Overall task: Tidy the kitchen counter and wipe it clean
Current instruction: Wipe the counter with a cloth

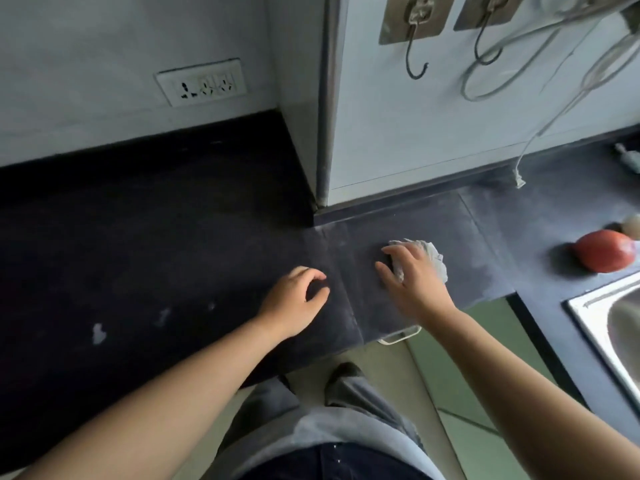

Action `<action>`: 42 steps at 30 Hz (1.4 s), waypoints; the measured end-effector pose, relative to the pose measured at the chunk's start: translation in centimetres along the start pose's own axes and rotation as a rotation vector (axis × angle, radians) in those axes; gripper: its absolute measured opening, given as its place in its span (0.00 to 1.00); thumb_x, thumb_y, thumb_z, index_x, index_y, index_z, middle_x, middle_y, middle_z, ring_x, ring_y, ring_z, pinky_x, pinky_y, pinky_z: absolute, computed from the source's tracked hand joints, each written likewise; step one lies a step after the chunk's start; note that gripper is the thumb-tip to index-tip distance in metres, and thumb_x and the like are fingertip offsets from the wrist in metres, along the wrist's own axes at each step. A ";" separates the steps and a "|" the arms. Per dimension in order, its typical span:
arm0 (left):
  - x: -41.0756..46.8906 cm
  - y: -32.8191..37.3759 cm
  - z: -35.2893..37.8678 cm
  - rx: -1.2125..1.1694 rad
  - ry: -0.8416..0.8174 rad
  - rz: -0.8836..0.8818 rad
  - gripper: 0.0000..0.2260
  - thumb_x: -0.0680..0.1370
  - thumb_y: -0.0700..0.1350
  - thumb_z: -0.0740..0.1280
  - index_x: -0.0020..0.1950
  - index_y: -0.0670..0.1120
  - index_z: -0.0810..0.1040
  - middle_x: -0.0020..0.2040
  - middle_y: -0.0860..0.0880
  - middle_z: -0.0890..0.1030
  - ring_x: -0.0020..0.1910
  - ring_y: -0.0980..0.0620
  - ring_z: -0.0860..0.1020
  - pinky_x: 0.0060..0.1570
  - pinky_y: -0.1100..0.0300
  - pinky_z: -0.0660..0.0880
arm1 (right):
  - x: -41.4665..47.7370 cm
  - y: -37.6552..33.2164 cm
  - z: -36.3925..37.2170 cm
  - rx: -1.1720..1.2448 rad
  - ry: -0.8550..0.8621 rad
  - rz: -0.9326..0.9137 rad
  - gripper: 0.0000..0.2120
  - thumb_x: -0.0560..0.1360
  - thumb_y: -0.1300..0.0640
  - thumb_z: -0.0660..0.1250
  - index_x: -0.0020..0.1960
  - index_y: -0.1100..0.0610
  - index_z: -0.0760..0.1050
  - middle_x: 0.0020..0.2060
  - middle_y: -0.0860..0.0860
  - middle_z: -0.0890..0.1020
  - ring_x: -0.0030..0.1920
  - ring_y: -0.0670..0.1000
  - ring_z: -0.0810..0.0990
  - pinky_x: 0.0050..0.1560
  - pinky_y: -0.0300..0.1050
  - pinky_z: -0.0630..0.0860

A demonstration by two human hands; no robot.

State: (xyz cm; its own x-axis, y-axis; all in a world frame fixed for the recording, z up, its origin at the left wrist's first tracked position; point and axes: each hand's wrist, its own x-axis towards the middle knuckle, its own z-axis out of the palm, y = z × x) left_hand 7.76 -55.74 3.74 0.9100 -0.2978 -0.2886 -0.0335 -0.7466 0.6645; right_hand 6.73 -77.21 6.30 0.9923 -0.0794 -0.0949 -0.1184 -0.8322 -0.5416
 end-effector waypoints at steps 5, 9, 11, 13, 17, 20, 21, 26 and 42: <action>1.2 -1.0 2.6 0.377 -0.005 -0.068 0.24 0.77 0.56 0.59 0.71 0.50 0.64 0.75 0.48 0.60 0.74 0.48 0.57 0.69 0.51 0.60 | 2.8 4.2 0.6 -0.181 -0.069 0.113 0.19 0.76 0.46 0.60 0.66 0.50 0.68 0.69 0.52 0.64 0.70 0.56 0.58 0.67 0.57 0.60; 0.6 -2.2 4.3 0.436 -0.045 -0.093 0.27 0.79 0.55 0.55 0.76 0.53 0.52 0.78 0.50 0.47 0.76 0.48 0.46 0.73 0.49 0.52 | 3.4 6.6 1.4 -0.172 -0.115 0.181 0.24 0.76 0.44 0.58 0.70 0.45 0.59 0.72 0.52 0.58 0.72 0.56 0.54 0.66 0.62 0.61; 0.4 -2.5 4.9 0.470 -0.048 -0.087 0.28 0.79 0.56 0.55 0.76 0.54 0.49 0.78 0.50 0.44 0.76 0.48 0.45 0.73 0.48 0.50 | 3.2 6.8 1.6 -0.171 -0.097 0.171 0.24 0.76 0.43 0.59 0.70 0.44 0.59 0.70 0.52 0.60 0.70 0.56 0.56 0.63 0.61 0.65; 0.1 -2.5 5.1 0.493 -0.021 -0.078 0.27 0.78 0.57 0.54 0.76 0.53 0.53 0.78 0.49 0.49 0.76 0.46 0.49 0.72 0.46 0.54 | 2.3 6.6 2.1 -0.176 -0.086 0.163 0.26 0.75 0.43 0.61 0.70 0.45 0.59 0.70 0.53 0.61 0.69 0.57 0.58 0.60 0.60 0.68; 0.2 -2.8 5.4 0.525 0.030 -0.091 0.28 0.74 0.58 0.51 0.73 0.52 0.61 0.75 0.47 0.61 0.73 0.44 0.62 0.65 0.44 0.66 | 0.6 5.8 3.9 -0.237 -0.083 0.085 0.28 0.71 0.43 0.66 0.68 0.47 0.64 0.66 0.57 0.67 0.64 0.62 0.65 0.49 0.61 0.75; 0.4 -2.9 5.5 0.545 0.045 -0.070 0.27 0.74 0.59 0.52 0.72 0.52 0.62 0.75 0.47 0.62 0.72 0.44 0.63 0.64 0.45 0.67 | 1.4 5.5 4.5 -0.261 -0.086 0.127 0.27 0.73 0.42 0.63 0.69 0.49 0.63 0.67 0.58 0.65 0.63 0.62 0.63 0.48 0.60 0.75; 0.4 -2.9 5.5 0.544 0.041 -0.071 0.27 0.74 0.59 0.52 0.72 0.52 0.62 0.75 0.47 0.62 0.72 0.44 0.63 0.64 0.45 0.68 | 1.7 5.3 4.4 -0.250 -0.092 0.134 0.26 0.73 0.43 0.63 0.69 0.49 0.63 0.67 0.57 0.64 0.63 0.61 0.62 0.47 0.58 0.76; 0.4 -2.8 4.9 0.467 -0.032 -0.065 0.33 0.71 0.64 0.43 0.75 0.55 0.53 0.78 0.51 0.47 0.76 0.48 0.48 0.72 0.47 0.55 | 2.7 5.1 3.1 -0.044 -0.111 0.174 0.21 0.73 0.46 0.65 0.65 0.46 0.67 0.60 0.55 0.68 0.57 0.61 0.70 0.53 0.51 0.72; -10.1 -18.1 -11.7 0.227 0.027 -0.018 0.26 0.75 0.61 0.52 0.70 0.53 0.65 0.69 0.57 0.68 0.69 0.57 0.65 0.67 0.57 0.62 | -0.1 -17.0 15.2 0.155 -0.204 -0.138 0.17 0.72 0.50 0.67 0.60 0.45 0.74 0.52 0.49 0.76 0.53 0.51 0.76 0.51 0.39 0.69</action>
State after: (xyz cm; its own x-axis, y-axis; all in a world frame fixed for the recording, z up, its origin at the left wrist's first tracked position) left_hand 4.04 -32.22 2.69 0.9218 -0.2693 -0.2789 -0.1063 -0.8674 0.4861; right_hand 8.10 -54.69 2.86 0.9736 0.1540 -0.1686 -0.0021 -0.7324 -0.6809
